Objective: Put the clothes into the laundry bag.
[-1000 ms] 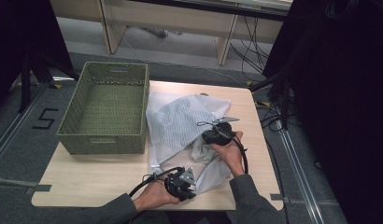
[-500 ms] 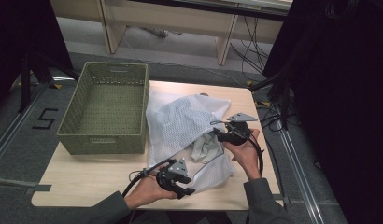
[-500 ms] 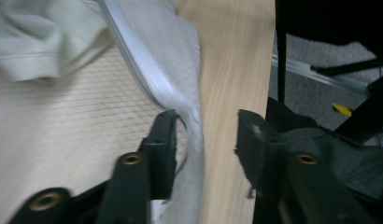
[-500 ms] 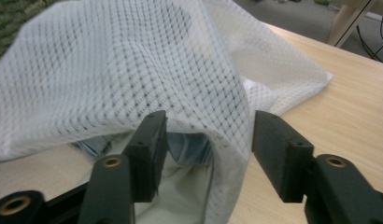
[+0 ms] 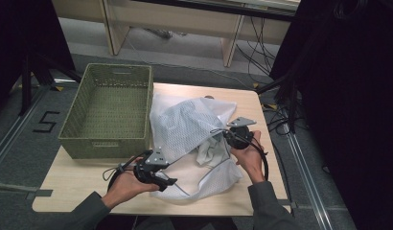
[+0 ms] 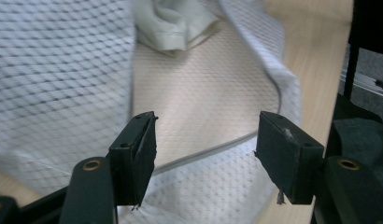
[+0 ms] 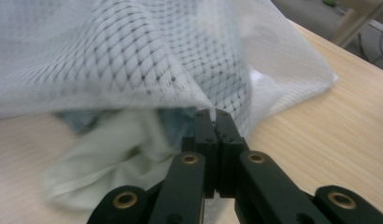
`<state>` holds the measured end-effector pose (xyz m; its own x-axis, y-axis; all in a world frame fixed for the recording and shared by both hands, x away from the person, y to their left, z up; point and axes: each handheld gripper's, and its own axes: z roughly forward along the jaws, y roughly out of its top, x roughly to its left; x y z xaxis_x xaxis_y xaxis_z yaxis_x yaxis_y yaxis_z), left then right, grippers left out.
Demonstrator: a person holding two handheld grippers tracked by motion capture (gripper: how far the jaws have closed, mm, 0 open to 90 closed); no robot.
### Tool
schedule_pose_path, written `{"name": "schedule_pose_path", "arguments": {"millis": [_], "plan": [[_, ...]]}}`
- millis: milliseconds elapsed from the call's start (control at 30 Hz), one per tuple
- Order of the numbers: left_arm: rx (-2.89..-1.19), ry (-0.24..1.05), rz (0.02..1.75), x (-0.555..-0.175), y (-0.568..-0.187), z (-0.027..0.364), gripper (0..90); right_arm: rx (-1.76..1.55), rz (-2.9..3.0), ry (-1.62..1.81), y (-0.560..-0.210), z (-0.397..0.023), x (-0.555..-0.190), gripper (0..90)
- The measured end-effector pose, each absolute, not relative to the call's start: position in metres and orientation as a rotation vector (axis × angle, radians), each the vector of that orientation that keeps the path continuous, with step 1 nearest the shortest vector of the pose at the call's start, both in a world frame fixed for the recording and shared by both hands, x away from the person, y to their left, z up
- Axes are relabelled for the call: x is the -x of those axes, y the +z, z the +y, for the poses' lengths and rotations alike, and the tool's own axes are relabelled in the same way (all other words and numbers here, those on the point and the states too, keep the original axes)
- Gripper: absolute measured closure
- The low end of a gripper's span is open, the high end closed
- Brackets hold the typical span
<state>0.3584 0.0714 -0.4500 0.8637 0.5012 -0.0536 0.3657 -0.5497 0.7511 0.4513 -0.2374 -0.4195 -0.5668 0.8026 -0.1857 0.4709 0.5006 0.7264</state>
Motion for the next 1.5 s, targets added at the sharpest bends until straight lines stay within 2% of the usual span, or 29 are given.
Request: {"name": "schedule_pose_path", "arguments": {"millis": [133,200,400,533,567,633,733,800,967,1000,1067,1100,1133,1367,1500], "plan": [[-2.177,0.243,0.671,-0.361,-0.447,0.081,37.4,-0.961,2.351,0.864,-0.395,-0.227,-0.425,90.0],[-2.176,0.256,0.667,-0.362,-0.446,0.084,37.2,-0.929,2.4,0.836,-0.397,-0.222,-0.418,90.0],[-2.16,0.273,0.699,-0.361,-0.444,0.095,36.8,-0.968,2.631,0.585,-0.461,-0.215,-0.412,90.0],[-2.144,0.278,0.722,-0.362,-0.443,0.104,36.5,-0.962,2.63,0.617,-0.46,-0.218,-0.411,89.3],[-2.142,0.283,0.733,-0.361,-0.443,0.105,36.4,-0.961,2.609,0.643,-0.456,-0.219,-0.41,84.8],[-2.146,0.288,0.735,-0.361,-0.443,0.11,36.1,-0.949,2.515,0.748,-0.449,-0.221,-0.405,67.7],[-2.145,0.288,0.743,-0.36,-0.444,0.113,35.8,-0.889,2.449,0.836,-0.442,-0.217,-0.397,57.7],[-2.137,0.283,0.751,-0.361,-0.445,0.114,35.7,-0.836,2.431,0.866,-0.44,-0.213,-0.394,57.5],[-2.138,0.289,0.762,-0.361,-0.446,0.116,35.2,-0.748,2.484,0.807,-0.454,-0.195,-0.394,58.2],[-2.141,0.289,0.752,-0.362,-0.446,0.117,35.2,-0.729,2.495,0.77,-0.458,-0.192,-0.396,60.9],[-2.141,0.29,0.763,-0.362,-0.447,0.118,35.2,-0.71,2.512,0.7,-0.462,-0.189,-0.402,80.3],[-2.138,0.29,0.767,-0.362,-0.447,0.118,35.1,-0.722,2.51,0.694,-0.461,-0.188,-0.403,87.1],[-2.138,0.289,0.766,-0.362,-0.447,0.119,35.0,-0.732,2.513,0.702,-0.457,-0.188,-0.405,90.0],[-2.129,0.291,0.788,-0.363,-0.447,0.124,34.0,-0.737,2.625,0.818,-0.425,-0.193,-0.379,90.0],[-2.145,0.288,0.779,-0.363,-0.448,0.124,33.1,-0.738,2.751,0.685,-0.453,-0.191,-0.382,90.0]]}}
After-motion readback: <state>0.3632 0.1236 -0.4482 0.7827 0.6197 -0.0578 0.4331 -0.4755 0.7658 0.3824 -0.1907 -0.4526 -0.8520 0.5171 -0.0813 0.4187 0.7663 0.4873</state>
